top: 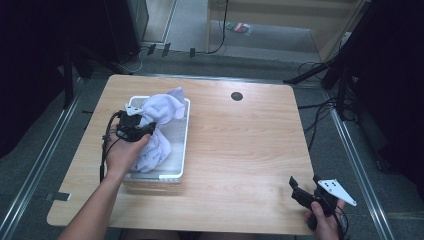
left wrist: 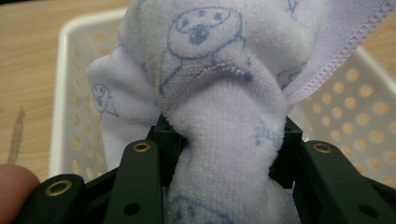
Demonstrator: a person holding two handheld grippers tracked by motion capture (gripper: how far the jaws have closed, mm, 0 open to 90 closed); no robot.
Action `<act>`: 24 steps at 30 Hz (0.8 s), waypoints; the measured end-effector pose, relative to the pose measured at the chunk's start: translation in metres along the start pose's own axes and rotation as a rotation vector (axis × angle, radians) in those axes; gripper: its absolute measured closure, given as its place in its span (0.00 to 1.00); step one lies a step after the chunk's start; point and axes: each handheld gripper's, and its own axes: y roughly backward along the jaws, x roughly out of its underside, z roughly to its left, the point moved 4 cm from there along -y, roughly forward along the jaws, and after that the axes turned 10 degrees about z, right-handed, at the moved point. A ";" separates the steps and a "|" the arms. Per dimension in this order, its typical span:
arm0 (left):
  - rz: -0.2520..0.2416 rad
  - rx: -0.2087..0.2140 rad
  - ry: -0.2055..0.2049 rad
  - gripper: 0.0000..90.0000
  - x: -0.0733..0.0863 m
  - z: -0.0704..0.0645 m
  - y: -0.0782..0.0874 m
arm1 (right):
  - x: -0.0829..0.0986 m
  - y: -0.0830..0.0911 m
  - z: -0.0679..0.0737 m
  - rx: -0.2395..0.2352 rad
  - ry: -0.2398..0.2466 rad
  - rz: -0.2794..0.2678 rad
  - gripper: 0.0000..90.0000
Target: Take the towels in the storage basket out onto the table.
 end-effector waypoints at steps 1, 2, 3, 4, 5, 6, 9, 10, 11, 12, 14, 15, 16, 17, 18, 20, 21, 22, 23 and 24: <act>-0.013 0.000 0.000 0.64 -0.002 0.000 0.004 | 0.000 0.000 0.000 0.000 0.001 0.000 0.14; -0.031 0.002 0.004 0.64 -0.004 -0.001 0.008 | 0.000 0.000 0.000 0.000 0.001 -0.001 0.14; -0.054 0.003 0.007 0.64 -0.006 -0.002 0.013 | 0.000 0.000 0.000 0.000 0.001 -0.001 0.14; -0.074 0.003 0.008 0.64 -0.007 -0.003 0.017 | 0.000 0.000 0.000 0.001 0.000 -0.001 0.14; -0.089 0.005 0.010 0.64 -0.009 -0.004 0.020 | 0.000 0.000 0.000 0.001 0.000 -0.001 0.14; -0.110 0.007 0.014 0.64 -0.010 -0.005 0.025 | 0.000 0.000 0.000 0.000 0.001 0.000 0.14; -0.162 0.006 0.016 0.64 -0.015 -0.010 0.037 | 0.000 0.000 0.000 0.001 0.000 0.000 0.14; -0.178 0.003 0.019 0.64 -0.017 -0.011 0.042 | 0.000 0.000 0.000 0.001 0.000 0.000 0.14; -0.186 0.001 0.024 0.64 -0.019 -0.013 0.046 | 0.000 0.000 0.000 0.001 0.000 0.000 0.14; -0.196 -0.011 0.028 0.64 -0.022 -0.015 0.051 | 0.000 0.000 0.000 0.001 0.000 -0.001 0.14; -0.206 -0.012 0.024 0.64 -0.025 -0.018 0.058 | 0.000 0.000 0.000 0.000 0.000 -0.001 0.14; -0.210 -0.009 0.020 0.64 -0.027 -0.020 0.061 | 0.000 0.000 0.000 -0.001 -0.001 -0.001 0.14; -0.216 -0.003 0.020 0.64 -0.028 -0.022 0.063 | 0.000 0.000 0.000 -0.001 -0.001 -0.001 0.14; -0.216 -0.001 0.018 0.64 -0.029 -0.023 0.064 | 0.000 0.000 0.000 -0.001 -0.001 -0.001 0.14; -0.221 0.005 0.020 0.64 -0.031 -0.026 0.067 | 0.000 0.000 0.000 -0.001 -0.001 -0.001 0.14; -0.230 0.009 0.015 0.64 -0.033 -0.030 0.069 | 0.000 0.000 0.000 -0.002 -0.001 -0.002 0.14; -0.232 0.011 0.011 0.64 -0.034 -0.033 0.070 | 0.000 0.000 0.000 -0.002 -0.002 -0.002 0.14; -0.230 0.012 0.007 0.64 -0.035 -0.036 0.071 | 0.000 0.000 0.000 -0.003 -0.002 -0.003 0.14; -0.229 0.016 0.004 0.64 -0.035 -0.038 0.071 | 0.000 0.000 0.000 -0.003 -0.002 -0.003 0.14; -0.228 0.021 0.004 0.64 -0.037 -0.041 0.072 | 0.000 0.000 0.000 -0.003 -0.003 -0.003 0.14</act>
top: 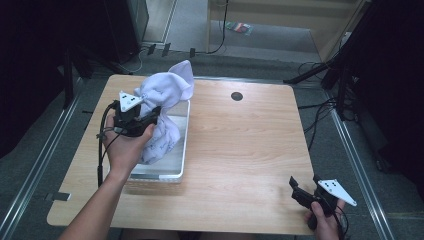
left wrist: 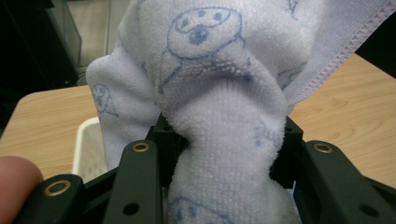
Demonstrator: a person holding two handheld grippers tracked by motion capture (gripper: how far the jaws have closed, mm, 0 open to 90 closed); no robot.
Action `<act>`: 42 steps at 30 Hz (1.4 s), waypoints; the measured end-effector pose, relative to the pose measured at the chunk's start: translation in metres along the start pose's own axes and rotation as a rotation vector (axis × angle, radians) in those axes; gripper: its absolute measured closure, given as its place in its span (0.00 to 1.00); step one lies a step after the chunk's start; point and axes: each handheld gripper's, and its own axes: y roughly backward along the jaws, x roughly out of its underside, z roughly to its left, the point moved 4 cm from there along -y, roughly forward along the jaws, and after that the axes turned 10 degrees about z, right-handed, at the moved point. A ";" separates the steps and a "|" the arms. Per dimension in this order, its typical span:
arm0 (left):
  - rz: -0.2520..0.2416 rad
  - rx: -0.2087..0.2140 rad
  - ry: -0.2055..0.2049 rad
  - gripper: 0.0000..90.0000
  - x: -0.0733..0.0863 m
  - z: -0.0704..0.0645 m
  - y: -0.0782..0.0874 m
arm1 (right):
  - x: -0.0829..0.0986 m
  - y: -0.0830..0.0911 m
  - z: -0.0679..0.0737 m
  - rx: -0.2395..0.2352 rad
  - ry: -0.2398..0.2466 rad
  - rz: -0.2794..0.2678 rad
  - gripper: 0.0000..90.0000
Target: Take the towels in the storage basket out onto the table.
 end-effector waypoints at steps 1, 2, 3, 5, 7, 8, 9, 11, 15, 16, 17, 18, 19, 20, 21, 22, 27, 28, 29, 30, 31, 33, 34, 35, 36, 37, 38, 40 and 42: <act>0.004 0.006 -0.006 0.64 -0.002 -0.004 0.000 | 0.000 0.000 0.000 0.000 0.000 0.000 0.14; 0.005 0.007 -0.009 0.64 -0.003 -0.007 0.000 | 0.000 0.000 0.000 0.000 0.000 0.000 0.14; 0.010 0.008 -0.011 0.64 -0.004 -0.011 0.000 | 0.000 0.000 0.000 0.000 0.000 0.000 0.14; 0.022 0.014 -0.011 0.64 -0.007 -0.018 0.000 | 0.000 0.000 0.000 0.000 0.001 0.000 0.14; 0.021 0.027 -0.016 0.64 -0.010 -0.027 0.000 | 0.000 0.000 0.000 -0.001 -0.001 0.000 0.14; 0.024 0.032 -0.021 0.64 -0.011 -0.030 -0.001 | 0.000 0.000 0.000 -0.001 -0.001 0.000 0.14; 0.027 0.040 -0.024 0.64 -0.012 -0.034 -0.001 | 0.000 0.000 0.000 -0.002 -0.001 0.000 0.14; 0.026 0.055 -0.030 0.64 -0.015 -0.042 -0.001 | 0.000 0.000 0.000 -0.003 0.000 -0.002 0.14; 0.020 0.074 -0.038 0.64 -0.020 -0.059 -0.004 | 0.000 0.000 0.000 -0.004 0.000 -0.002 0.14; 0.020 0.074 -0.041 0.64 -0.021 -0.065 -0.005 | 0.000 0.000 0.000 -0.004 0.000 -0.003 0.14; 0.024 0.075 -0.045 0.64 -0.021 -0.069 -0.006 | 0.000 0.000 0.000 -0.004 0.001 -0.003 0.14; 0.027 0.080 -0.044 0.64 -0.022 -0.072 -0.008 | 0.000 0.000 0.000 -0.004 0.000 -0.004 0.14; 0.029 0.084 -0.047 0.64 -0.022 -0.076 -0.009 | 0.000 0.000 0.000 -0.006 0.000 -0.005 0.14; 0.032 0.088 -0.050 0.64 -0.022 -0.080 -0.011 | 0.000 0.000 0.000 -0.006 -0.001 -0.004 0.14; 0.034 0.093 -0.051 0.64 -0.022 -0.084 -0.012 | 0.000 0.000 0.000 -0.007 0.001 -0.004 0.14; 0.038 0.097 -0.055 0.64 -0.022 -0.088 -0.013 | 0.000 0.000 0.000 -0.006 -0.001 -0.003 0.14; 0.044 0.119 -0.061 0.64 -0.020 -0.107 -0.021 | 0.000 0.000 0.000 -0.007 -0.002 -0.003 0.14; 0.047 0.125 -0.063 0.64 -0.019 -0.111 -0.022 | 0.000 0.000 0.000 -0.007 -0.002 -0.003 0.14; 0.050 0.129 -0.065 0.64 -0.019 -0.114 -0.024 | 0.000 0.000 0.000 -0.007 0.000 -0.004 0.14; 0.052 0.133 -0.070 0.64 -0.018 -0.119 -0.026 | 0.000 0.000 0.000 -0.007 0.001 -0.004 0.14; 0.055 0.136 -0.070 0.64 -0.018 -0.122 -0.027 | 0.000 0.000 0.000 -0.007 -0.002 -0.003 0.14; 0.063 0.151 -0.068 0.64 -0.017 -0.128 -0.031 | 0.000 0.000 0.000 -0.007 -0.003 -0.003 0.14; 0.063 0.152 -0.070 0.64 -0.016 -0.132 -0.033 | 0.000 0.000 0.000 -0.008 0.000 -0.005 0.14; 0.064 0.154 -0.070 0.64 -0.015 -0.135 -0.034 | 0.000 0.000 0.000 -0.008 0.000 -0.005 0.14; 0.067 0.157 -0.073 0.64 -0.015 -0.137 -0.035 | 0.000 0.000 0.000 -0.009 -0.001 -0.004 0.14; 0.064 0.163 -0.074 0.64 -0.014 -0.140 -0.037 | 0.000 0.000 0.000 -0.009 -0.001 -0.004 0.14; 0.065 0.164 -0.078 0.64 -0.013 -0.144 -0.039 | 0.000 0.000 0.000 -0.009 0.000 -0.005 0.14; 0.073 0.168 -0.083 0.63 -0.010 -0.152 -0.043 | 0.000 0.000 0.000 -0.010 0.000 -0.004 0.14; 0.085 0.178 -0.084 0.63 -0.007 -0.160 -0.048 | 0.000 0.000 0.000 -0.010 -0.002 -0.004 0.14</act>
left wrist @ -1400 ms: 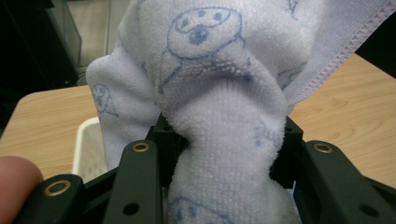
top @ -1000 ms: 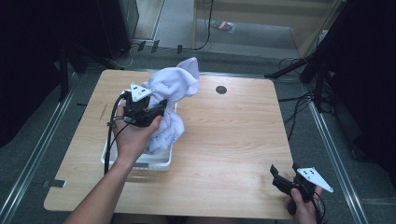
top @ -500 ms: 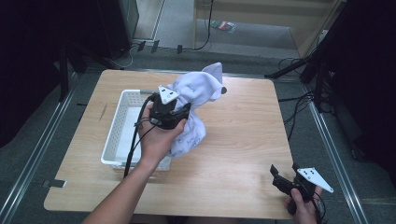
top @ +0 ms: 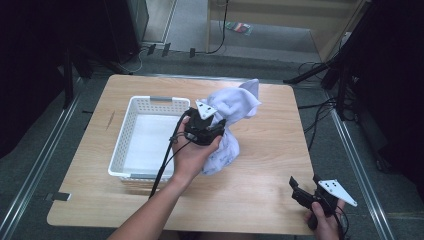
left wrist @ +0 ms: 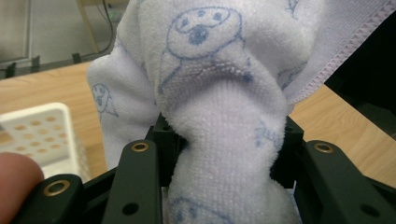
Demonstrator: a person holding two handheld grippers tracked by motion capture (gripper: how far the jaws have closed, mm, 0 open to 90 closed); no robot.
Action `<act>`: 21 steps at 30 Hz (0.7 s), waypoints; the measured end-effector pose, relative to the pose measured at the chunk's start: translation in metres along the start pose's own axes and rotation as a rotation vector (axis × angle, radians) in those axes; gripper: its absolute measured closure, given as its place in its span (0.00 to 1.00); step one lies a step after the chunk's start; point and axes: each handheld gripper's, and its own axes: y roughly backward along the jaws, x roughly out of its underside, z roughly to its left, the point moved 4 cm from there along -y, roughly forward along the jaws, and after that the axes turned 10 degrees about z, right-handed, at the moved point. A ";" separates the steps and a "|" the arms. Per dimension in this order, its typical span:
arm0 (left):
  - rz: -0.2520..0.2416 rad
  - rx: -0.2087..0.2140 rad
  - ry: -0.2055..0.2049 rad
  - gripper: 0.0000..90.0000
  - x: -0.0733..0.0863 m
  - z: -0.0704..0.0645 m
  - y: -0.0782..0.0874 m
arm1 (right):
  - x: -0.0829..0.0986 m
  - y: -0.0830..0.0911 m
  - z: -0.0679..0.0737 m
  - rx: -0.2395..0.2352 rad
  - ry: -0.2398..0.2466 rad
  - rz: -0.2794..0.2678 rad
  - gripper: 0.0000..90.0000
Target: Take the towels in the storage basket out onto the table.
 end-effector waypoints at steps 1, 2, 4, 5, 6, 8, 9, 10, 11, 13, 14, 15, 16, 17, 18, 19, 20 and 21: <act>0.003 0.004 -0.001 0.63 0.001 -0.003 -0.003 | 0.000 0.000 0.000 0.000 0.002 -0.001 0.14; 0.011 0.007 -0.007 0.63 0.002 -0.007 -0.007 | 0.000 0.000 0.000 0.000 0.001 0.000 0.14; 0.023 0.014 -0.010 0.63 0.005 -0.013 -0.014 | 0.000 0.000 0.000 0.000 0.001 -0.001 0.14; 0.025 0.016 -0.011 0.63 0.006 -0.015 -0.016 | 0.000 0.000 0.000 0.000 0.000 0.000 0.14; 0.032 0.022 -0.009 0.63 0.008 -0.018 -0.020 | 0.000 0.000 0.000 0.000 -0.001 0.000 0.14; 0.037 0.045 -0.008 0.62 0.011 -0.023 -0.026 | 0.000 0.000 0.000 -0.001 -0.001 0.000 0.14; 0.039 0.052 -0.008 0.62 0.013 -0.024 -0.029 | 0.000 0.000 0.000 -0.001 -0.001 -0.001 0.14; 0.037 0.054 -0.003 0.62 0.015 -0.026 -0.031 | 0.000 0.000 0.000 -0.001 -0.001 -0.001 0.14; 0.047 0.056 -0.002 0.61 0.017 -0.027 -0.034 | 0.000 0.000 0.000 -0.001 -0.001 -0.001 0.14; 0.064 0.062 0.007 0.61 0.021 -0.029 -0.042 | 0.000 0.000 0.000 -0.002 0.001 -0.001 0.14; 0.070 0.062 0.011 0.61 0.024 -0.031 -0.046 | 0.000 0.000 0.000 -0.002 0.002 -0.001 0.14; 0.077 0.060 0.010 0.61 0.026 -0.031 -0.049 | 0.000 0.000 0.000 -0.001 0.000 0.000 0.14; 0.089 0.063 0.014 0.60 0.029 -0.033 -0.054 | 0.000 0.000 0.000 -0.001 0.000 0.000 0.14; 0.092 0.060 0.016 0.60 0.031 -0.035 -0.057 | 0.000 0.000 0.000 -0.002 0.000 0.000 0.14; 0.096 0.059 0.014 0.60 0.033 -0.035 -0.059 | 0.000 0.000 0.000 -0.001 0.000 0.000 0.14; 0.101 0.058 0.014 0.60 0.035 -0.037 -0.063 | 0.000 0.000 0.000 -0.001 0.000 0.000 0.14; 0.109 0.059 0.009 0.59 0.037 -0.037 -0.066 | 0.000 0.000 0.000 -0.001 0.000 0.000 0.14; 0.116 0.062 0.009 0.59 0.040 -0.038 -0.070 | 0.000 0.000 0.000 -0.001 0.000 0.000 0.14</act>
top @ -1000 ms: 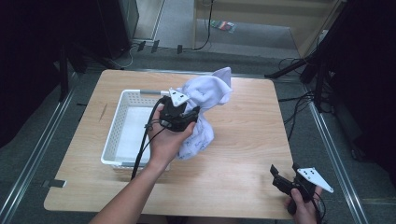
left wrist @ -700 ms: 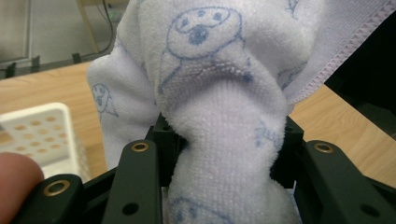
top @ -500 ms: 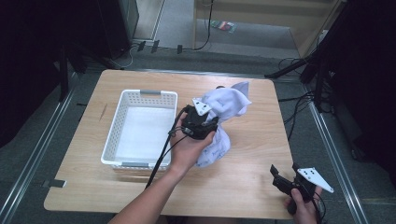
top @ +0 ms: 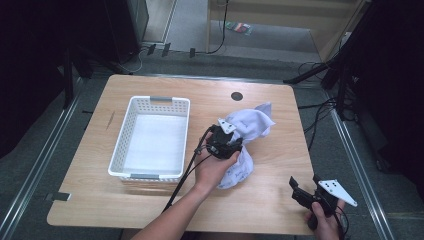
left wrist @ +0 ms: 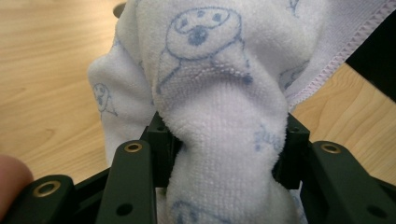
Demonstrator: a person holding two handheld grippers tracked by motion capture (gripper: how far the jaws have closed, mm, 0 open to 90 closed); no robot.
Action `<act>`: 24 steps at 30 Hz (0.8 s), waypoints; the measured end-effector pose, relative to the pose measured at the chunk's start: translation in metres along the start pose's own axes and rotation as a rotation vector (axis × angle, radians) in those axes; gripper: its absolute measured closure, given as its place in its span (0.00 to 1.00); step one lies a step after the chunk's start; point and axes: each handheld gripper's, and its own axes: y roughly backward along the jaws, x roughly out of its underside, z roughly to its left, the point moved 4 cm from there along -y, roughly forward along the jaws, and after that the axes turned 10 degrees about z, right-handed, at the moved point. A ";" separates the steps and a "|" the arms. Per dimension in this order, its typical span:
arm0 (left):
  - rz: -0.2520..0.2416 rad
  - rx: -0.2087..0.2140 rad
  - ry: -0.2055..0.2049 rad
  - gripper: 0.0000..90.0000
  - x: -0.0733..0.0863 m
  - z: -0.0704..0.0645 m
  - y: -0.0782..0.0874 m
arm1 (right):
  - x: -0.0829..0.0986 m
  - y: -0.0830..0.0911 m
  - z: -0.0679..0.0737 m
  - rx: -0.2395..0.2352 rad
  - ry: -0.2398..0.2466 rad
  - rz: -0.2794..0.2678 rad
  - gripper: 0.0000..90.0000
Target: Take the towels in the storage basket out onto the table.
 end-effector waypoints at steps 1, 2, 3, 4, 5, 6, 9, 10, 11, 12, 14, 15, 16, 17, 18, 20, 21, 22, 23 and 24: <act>0.008 0.012 0.010 0.59 0.003 -0.001 -0.005 | 0.000 0.000 0.000 0.000 0.000 0.000 0.14; 0.011 0.015 0.012 0.58 0.003 -0.001 -0.006 | 0.000 0.000 0.000 0.000 0.000 0.000 0.14; 0.013 0.024 0.009 0.57 0.005 -0.001 -0.009 | 0.000 0.000 0.000 0.000 0.000 0.000 0.14; 0.020 0.034 0.014 0.56 0.006 -0.001 -0.012 | 0.000 0.000 0.000 0.000 0.002 -0.001 0.14; 0.021 0.039 -0.002 0.54 0.007 -0.001 -0.015 | 0.000 0.000 0.000 0.000 0.002 -0.001 0.14; 0.017 0.042 -0.011 0.50 0.008 -0.001 -0.017 | 0.000 0.000 0.000 -0.001 0.001 -0.001 0.14; 0.037 0.063 -0.012 0.35 0.009 -0.001 -0.020 | 0.000 0.000 0.000 -0.001 0.001 -0.001 0.14; 0.050 0.075 -0.002 0.28 0.009 0.000 -0.019 | 0.000 0.000 0.000 -0.001 0.001 -0.001 0.14; 0.053 0.086 0.010 0.20 0.008 0.000 -0.018 | 0.000 0.000 0.000 -0.001 0.001 -0.001 0.14; 0.052 0.089 0.005 0.11 0.008 0.001 -0.015 | 0.000 0.000 0.000 -0.001 0.001 -0.001 0.14; 0.051 0.093 -0.008 0.07 0.008 0.001 -0.012 | 0.000 0.000 0.000 0.000 0.001 -0.001 0.14; 0.046 0.091 -0.020 0.01 0.008 0.002 -0.010 | 0.000 0.000 0.000 0.000 0.000 -0.001 0.14; 0.042 0.107 -0.025 0.01 0.008 0.001 -0.006 | 0.000 0.000 0.000 0.000 0.001 0.000 0.14; 0.037 0.113 -0.024 0.00 0.007 0.001 -0.004 | 0.000 0.000 0.000 0.000 0.001 0.000 0.14; 0.034 0.114 -0.029 0.01 0.007 0.002 -0.001 | 0.000 0.000 0.000 0.000 0.002 0.000 0.14; 0.018 0.130 -0.031 0.00 0.006 0.003 0.005 | 0.000 0.000 0.000 0.001 0.003 0.000 0.14; 0.012 0.139 -0.035 0.01 0.005 0.004 0.009 | 0.000 0.000 0.000 0.001 0.002 0.000 0.14; 0.004 0.140 -0.035 0.01 0.005 0.005 0.012 | 0.000 0.000 0.000 0.001 0.003 0.000 0.14; -0.008 0.145 -0.035 0.00 0.004 0.007 0.016 | 0.000 0.000 0.000 0.001 0.003 0.000 0.14; -0.014 0.147 -0.031 0.00 0.004 0.009 0.020 | 0.000 0.000 0.000 0.001 0.003 0.000 0.14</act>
